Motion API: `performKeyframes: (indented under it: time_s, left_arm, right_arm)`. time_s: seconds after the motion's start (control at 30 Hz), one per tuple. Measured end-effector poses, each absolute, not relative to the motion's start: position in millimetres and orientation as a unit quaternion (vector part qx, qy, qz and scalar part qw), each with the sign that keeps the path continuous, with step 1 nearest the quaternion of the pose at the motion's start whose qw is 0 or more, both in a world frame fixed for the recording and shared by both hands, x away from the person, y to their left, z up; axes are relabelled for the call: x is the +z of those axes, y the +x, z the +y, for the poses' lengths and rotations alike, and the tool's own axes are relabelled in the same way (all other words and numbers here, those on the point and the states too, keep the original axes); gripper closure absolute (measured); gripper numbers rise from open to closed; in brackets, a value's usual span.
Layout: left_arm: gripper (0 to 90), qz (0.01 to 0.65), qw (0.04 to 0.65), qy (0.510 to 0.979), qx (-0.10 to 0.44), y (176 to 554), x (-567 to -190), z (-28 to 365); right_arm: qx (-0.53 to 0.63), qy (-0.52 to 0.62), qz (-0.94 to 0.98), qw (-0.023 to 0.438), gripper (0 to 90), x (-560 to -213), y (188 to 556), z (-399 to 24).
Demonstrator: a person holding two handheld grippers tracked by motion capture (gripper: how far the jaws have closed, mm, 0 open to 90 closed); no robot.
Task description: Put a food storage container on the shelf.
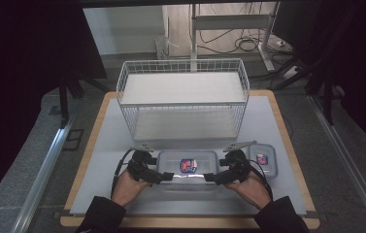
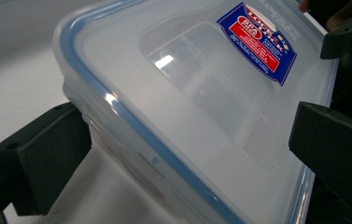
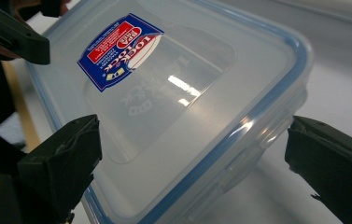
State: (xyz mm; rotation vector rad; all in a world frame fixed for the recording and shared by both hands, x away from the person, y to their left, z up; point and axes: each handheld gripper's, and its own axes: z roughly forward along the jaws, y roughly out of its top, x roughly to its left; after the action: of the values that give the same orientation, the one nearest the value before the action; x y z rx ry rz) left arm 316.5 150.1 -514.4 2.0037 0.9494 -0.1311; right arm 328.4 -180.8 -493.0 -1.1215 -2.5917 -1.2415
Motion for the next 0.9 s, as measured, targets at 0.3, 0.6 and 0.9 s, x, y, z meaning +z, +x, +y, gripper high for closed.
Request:
performKeyframes:
  time_s: [0.3,0.6,0.9]
  left_arm:
    - [2.6,0.391,0.428,0.811,-0.080,311.1,-513.1,150.7]
    - [21.1,0.392,0.443,0.806,-0.031,287.8,-500.9,157.5]
    - [38.2,0.408,0.480,0.775,-0.041,277.8,-502.0,170.9]
  right_arm:
    - [-0.406,-0.386,-0.824,0.083,10.1,-497.1,331.9,-185.5]
    - [-0.419,-0.388,-0.819,0.055,31.4,-482.5,317.4,-194.3]
    - [-0.440,-0.382,-0.811,0.057,42.5,-480.6,309.8,-203.5]
